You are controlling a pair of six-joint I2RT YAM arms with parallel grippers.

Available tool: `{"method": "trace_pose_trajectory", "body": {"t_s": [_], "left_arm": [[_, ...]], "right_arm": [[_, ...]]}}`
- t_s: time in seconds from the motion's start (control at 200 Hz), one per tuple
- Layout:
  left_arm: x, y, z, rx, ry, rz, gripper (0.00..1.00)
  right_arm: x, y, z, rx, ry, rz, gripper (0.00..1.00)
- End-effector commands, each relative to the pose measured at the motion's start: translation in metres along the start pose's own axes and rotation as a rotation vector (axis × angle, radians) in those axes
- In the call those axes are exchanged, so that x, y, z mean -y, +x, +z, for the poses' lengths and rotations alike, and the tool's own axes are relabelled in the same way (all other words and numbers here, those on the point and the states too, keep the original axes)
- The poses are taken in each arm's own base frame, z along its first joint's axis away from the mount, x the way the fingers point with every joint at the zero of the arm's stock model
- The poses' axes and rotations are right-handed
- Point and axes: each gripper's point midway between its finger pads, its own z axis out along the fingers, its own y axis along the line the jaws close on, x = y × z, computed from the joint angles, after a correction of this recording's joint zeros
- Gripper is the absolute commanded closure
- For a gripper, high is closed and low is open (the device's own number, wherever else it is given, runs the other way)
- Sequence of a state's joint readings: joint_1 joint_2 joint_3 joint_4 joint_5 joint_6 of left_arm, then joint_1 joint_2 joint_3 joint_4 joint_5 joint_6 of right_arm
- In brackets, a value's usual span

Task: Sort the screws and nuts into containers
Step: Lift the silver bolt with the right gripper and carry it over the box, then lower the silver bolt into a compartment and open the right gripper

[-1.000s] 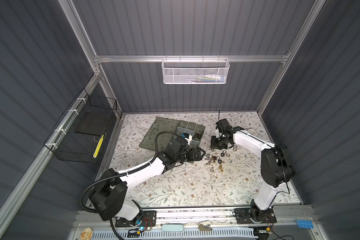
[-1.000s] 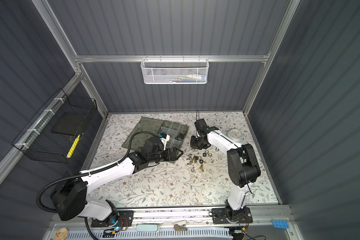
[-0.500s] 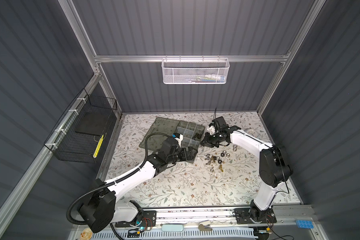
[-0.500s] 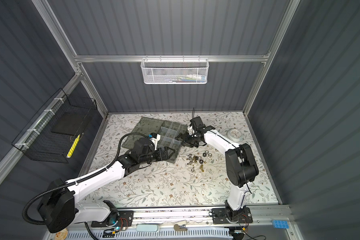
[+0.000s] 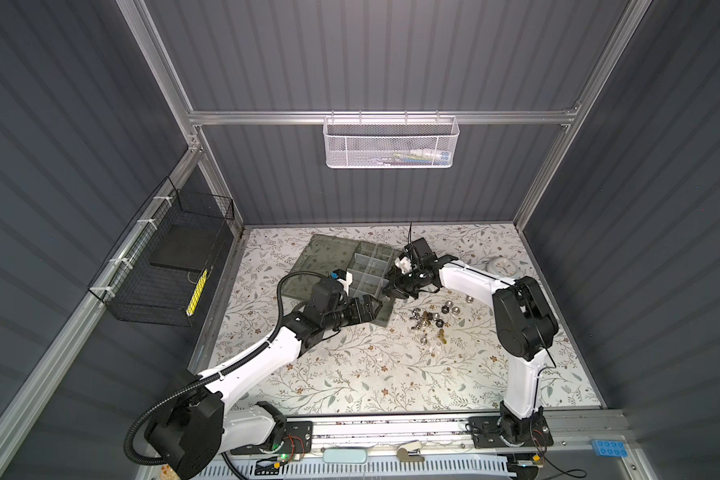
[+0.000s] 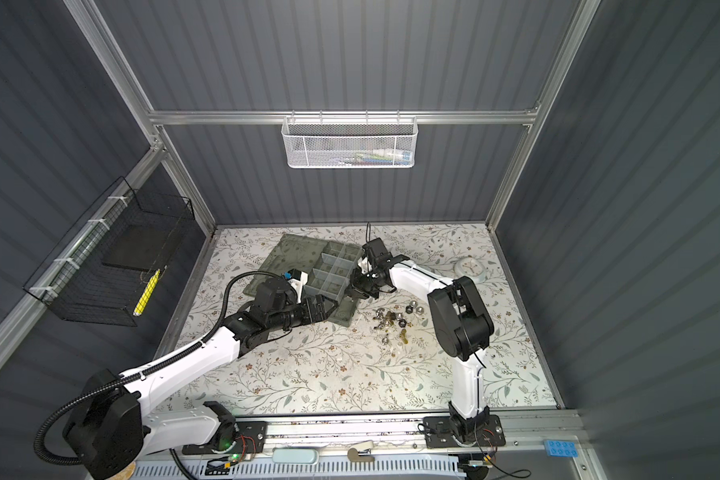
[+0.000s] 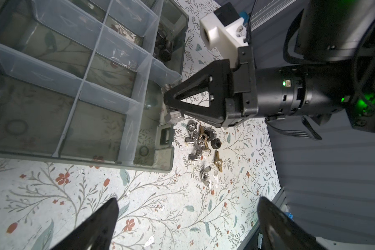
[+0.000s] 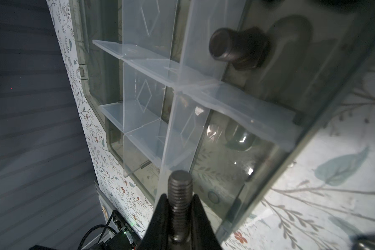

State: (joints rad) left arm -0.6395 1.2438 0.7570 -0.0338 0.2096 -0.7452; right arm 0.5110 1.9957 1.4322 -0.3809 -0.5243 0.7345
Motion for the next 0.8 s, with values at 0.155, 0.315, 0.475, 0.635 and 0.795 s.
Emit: {"method": "trace_pose_trajectory", "body": {"t_s": [0.155,0.315,0.475,0.635,0.795], "left_arm": [[-0.001,0.004,-0.01,-0.002,-0.001,-0.01,0.0],[-0.004,0.005,-0.01,0.0,-0.011,-0.015,0.0],[-0.003,0.005,-0.008,-0.006,-0.006,-0.026,0.0],[-0.003,0.002,-0.013,0.013,-0.013,-0.025,0.0],[-0.004,0.002,-0.015,0.019,-0.019,-0.022,0.0]], "right_arm": [[0.001,-0.002,0.019,-0.021,-0.012,0.018,0.82],[0.002,-0.001,0.023,-0.029,-0.016,0.026,0.81],[0.002,-0.002,0.023,-0.027,-0.015,0.019,0.77],[0.001,-0.002,0.023,-0.031,-0.016,0.014,0.71],[-0.004,-0.003,0.017,-0.025,-0.02,0.004,0.64]]}}
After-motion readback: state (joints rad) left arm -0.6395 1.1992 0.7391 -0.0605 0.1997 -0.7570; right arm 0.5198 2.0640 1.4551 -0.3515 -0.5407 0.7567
